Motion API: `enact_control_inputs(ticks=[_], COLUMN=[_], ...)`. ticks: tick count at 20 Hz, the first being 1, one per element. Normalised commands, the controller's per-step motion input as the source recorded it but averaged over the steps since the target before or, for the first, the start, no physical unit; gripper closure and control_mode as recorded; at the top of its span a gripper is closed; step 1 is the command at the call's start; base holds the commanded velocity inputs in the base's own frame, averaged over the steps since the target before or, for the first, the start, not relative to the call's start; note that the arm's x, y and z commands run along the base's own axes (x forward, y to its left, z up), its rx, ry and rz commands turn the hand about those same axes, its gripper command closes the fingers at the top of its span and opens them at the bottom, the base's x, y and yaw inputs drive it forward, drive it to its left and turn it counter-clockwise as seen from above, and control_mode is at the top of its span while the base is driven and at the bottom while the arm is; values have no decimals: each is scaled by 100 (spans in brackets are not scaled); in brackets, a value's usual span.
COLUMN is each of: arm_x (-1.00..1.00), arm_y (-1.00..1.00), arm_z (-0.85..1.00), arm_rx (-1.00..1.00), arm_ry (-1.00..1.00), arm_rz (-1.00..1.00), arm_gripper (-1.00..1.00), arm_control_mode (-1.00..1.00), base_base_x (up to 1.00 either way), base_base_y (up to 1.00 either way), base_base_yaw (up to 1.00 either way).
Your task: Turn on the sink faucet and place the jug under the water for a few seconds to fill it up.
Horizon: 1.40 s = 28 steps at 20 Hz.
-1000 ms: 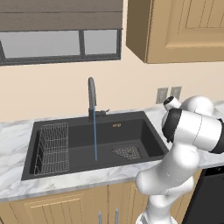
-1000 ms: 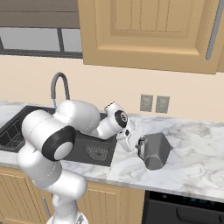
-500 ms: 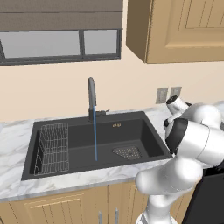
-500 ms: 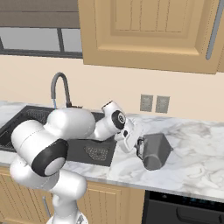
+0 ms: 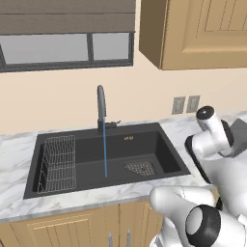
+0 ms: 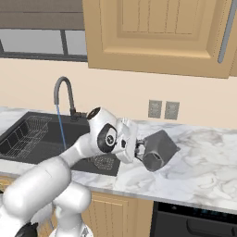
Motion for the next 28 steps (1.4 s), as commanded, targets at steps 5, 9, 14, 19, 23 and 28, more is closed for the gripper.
enact_control_inputs(ticks=[5, 9, 14, 19, 23, 28], arm_x=[-62, -49, -42, -26, -5, 14], arm_y=[36, 46, 44, 34, 19, 6], arm_z=[83, 81, 78, 72, 55, 16], arm_rx=[0, -1, -1, 0, 0, 0], arm_ry=[-4, 0, 2, 10, 20, 31], arm_rz=[52, 61, 67, 72, 77, 74], arm_gripper=[100, 100, 100, 100, 100, 100], arm_control_mode=[-100, -100, -100, -100, -100, -100], base_base_x=[0, 0, 0, 0, 0, 0], base_base_y=[0, 0, 0, 0, 0, 0], base_base_yaw=[0, 0, 0, 0, 0, 0])
